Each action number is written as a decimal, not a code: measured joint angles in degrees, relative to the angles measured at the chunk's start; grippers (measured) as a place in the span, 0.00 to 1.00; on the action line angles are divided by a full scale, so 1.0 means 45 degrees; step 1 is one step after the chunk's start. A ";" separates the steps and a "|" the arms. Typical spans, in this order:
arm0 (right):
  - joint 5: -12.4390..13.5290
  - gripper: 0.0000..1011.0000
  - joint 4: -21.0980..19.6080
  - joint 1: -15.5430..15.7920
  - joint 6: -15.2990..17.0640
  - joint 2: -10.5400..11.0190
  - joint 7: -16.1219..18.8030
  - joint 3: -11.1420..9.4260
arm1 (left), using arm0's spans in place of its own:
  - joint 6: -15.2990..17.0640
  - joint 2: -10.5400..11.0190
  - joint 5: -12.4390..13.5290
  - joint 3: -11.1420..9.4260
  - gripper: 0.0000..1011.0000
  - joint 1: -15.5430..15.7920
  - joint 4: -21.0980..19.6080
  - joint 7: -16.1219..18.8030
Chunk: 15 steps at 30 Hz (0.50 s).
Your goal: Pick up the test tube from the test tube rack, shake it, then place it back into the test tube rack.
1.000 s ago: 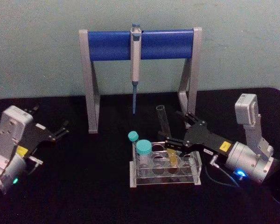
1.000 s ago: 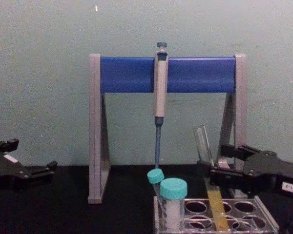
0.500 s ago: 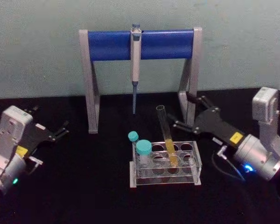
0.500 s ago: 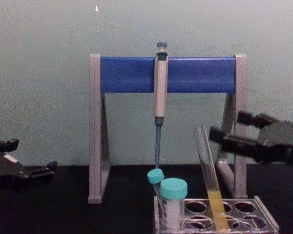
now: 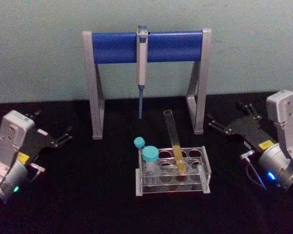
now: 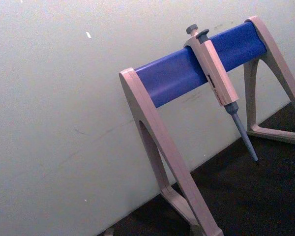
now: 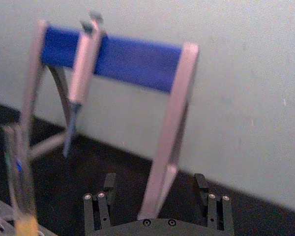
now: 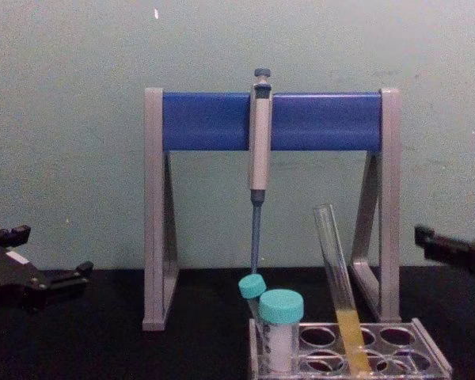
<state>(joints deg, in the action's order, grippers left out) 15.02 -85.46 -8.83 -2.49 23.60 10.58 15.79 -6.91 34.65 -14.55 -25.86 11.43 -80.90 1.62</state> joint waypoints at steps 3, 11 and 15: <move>-0.0163 0.99 0.0078 0.0000 0.0844 -0.0060 -0.0167 -0.0008 | 0.0000 0.0000 0.0000 0.0000 0.99 0.0000 0.0000 0.0000; -0.0255 0.99 0.0310 -0.0035 0.1726 -0.0254 -0.0132 -0.0156 | 0.0000 0.0000 0.0000 0.0000 0.99 0.0001 0.0000 0.0000; -0.0260 0.99 0.0334 -0.0040 0.1744 -0.0278 -0.0115 -0.0192 | -0.0001 0.0000 0.0000 0.0000 0.99 0.0001 0.0000 0.0000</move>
<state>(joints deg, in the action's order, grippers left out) 13.85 -83.96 -9.02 5.36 22.35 10.06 14.93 -6.91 34.65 -14.55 -25.86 11.43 -80.90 1.62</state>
